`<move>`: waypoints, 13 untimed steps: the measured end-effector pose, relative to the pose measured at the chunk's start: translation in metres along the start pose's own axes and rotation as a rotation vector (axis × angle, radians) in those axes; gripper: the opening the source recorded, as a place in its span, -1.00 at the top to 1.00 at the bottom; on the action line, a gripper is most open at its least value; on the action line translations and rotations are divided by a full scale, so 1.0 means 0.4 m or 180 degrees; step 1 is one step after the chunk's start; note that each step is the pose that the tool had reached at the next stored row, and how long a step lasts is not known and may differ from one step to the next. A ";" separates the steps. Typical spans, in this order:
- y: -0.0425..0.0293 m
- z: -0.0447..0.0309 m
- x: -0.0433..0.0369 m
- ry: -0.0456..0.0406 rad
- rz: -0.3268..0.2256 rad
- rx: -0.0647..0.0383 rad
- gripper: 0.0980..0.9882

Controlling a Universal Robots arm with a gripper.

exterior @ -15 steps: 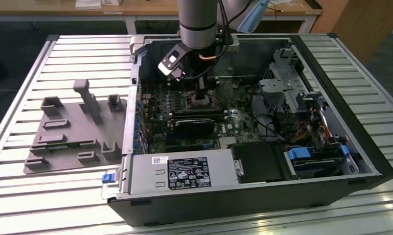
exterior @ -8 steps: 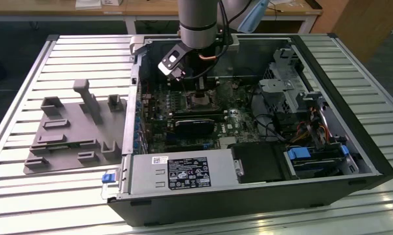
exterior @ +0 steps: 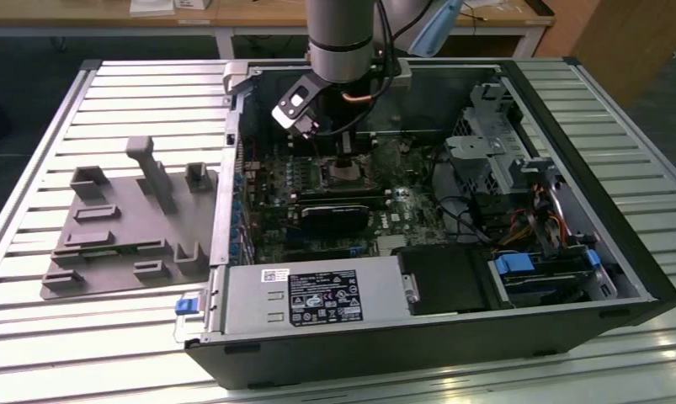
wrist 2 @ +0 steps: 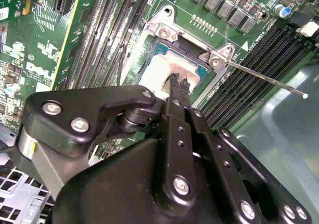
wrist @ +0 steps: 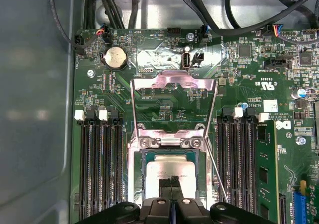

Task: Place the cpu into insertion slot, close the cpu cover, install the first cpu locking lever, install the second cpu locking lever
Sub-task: 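Place the cpu into insertion slot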

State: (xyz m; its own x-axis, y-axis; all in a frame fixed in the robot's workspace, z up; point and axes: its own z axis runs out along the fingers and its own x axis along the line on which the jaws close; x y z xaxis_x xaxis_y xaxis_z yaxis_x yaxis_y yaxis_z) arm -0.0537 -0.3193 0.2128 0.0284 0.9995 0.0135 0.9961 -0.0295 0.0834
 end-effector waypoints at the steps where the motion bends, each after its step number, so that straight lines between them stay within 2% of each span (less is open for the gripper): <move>1: 0.000 -0.003 0.000 0.0001 0.0000 -0.0001 0.99; 13: 0.006 -0.066 0.001 0.0002 0.0000 -0.0023 0.99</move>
State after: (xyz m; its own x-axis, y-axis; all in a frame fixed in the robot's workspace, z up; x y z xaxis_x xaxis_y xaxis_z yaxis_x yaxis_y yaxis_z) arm -0.0537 -0.3192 0.2392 0.0283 0.9995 0.0142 0.9955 -0.0295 0.0906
